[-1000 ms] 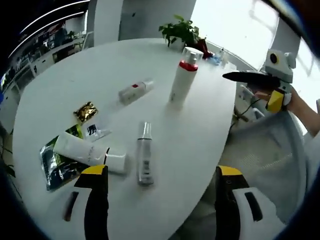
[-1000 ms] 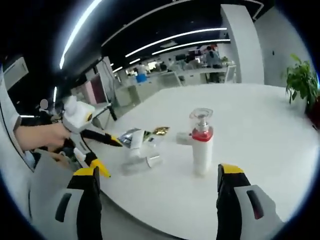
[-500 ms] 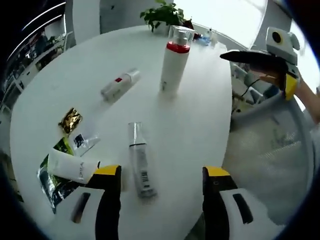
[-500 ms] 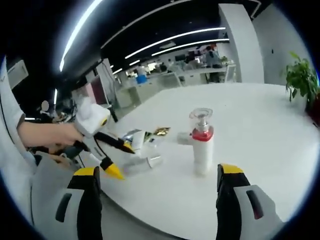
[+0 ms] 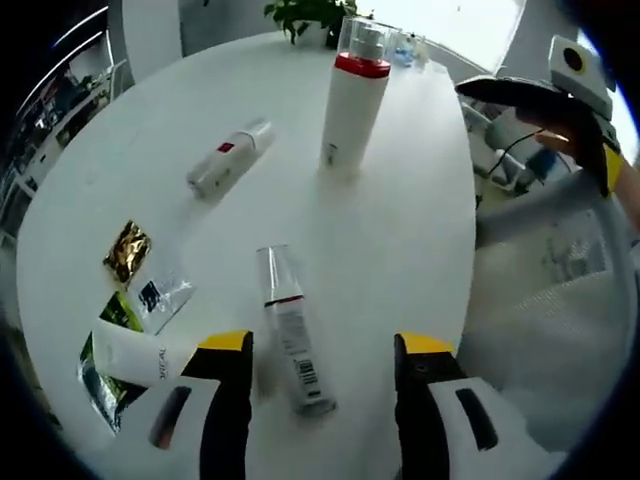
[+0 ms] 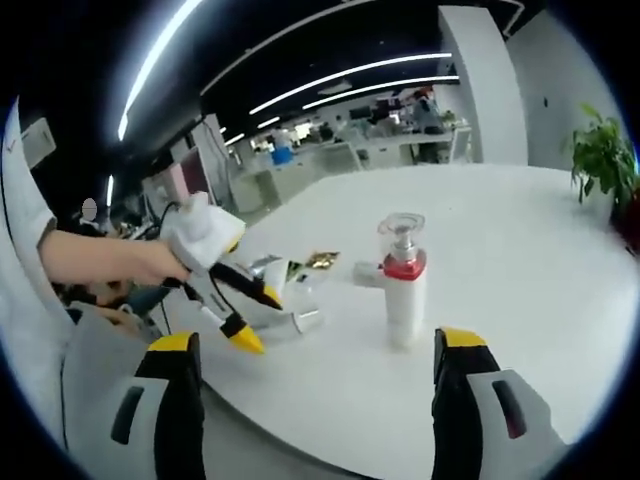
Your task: Arrange the skincare products in the storage area until every visible bottle or jar stands upright without overlapping.
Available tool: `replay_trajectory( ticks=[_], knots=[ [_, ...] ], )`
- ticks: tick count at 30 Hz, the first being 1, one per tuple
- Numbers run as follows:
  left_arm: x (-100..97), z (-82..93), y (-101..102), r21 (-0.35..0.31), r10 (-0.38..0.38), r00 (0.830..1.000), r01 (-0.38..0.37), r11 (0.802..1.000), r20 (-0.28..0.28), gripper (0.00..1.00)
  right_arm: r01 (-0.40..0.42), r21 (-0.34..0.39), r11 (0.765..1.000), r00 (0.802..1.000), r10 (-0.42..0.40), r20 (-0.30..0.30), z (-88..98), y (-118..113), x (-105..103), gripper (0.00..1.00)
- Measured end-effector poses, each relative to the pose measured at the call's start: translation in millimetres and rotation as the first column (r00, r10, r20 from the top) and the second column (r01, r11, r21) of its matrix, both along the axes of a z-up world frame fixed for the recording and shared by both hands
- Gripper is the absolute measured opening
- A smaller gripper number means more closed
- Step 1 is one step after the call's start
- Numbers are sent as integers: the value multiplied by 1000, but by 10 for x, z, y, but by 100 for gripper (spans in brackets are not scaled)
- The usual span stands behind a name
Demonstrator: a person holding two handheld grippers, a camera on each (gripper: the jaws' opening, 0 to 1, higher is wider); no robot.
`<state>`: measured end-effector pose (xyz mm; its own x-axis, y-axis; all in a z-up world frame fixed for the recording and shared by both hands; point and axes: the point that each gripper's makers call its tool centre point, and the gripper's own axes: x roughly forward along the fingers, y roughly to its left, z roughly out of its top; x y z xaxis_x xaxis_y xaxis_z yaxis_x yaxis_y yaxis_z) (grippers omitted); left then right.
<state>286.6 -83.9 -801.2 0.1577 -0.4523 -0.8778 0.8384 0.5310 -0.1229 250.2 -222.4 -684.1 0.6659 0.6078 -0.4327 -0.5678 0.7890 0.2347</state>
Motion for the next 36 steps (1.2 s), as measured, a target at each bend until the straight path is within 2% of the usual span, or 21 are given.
replay_trajectory(
  ticks=[5, 14, 23, 28, 36],
  knots=[
    [86, -65, 12, 26, -15, 1000, 15, 1000, -5, 43, 5, -1, 1000, 1000, -5, -2, -6, -12, 11, 95],
    [66, -175, 34, 51, -27, 998, 29, 998, -52, 39, 13, 5, 1000, 1000, -13, -7, -6, -29, 17, 94],
    [76, -186, 41, 80, -54, 997, 59, 995, -61, 34, 20, 4, 1000, 1000, -20, -14, -18, -46, 13, 93],
    [80, -209, 30, 106, -67, 996, 73, 992, -62, 28, 18, -1, 1000, 1000, -18, -14, -23, -44, 14, 93],
    [152, -237, 45, 140, -75, 995, 83, 987, -61, 24, 21, -1, 1000, 1000, -21, -16, -28, -49, 14, 93]
  ],
)
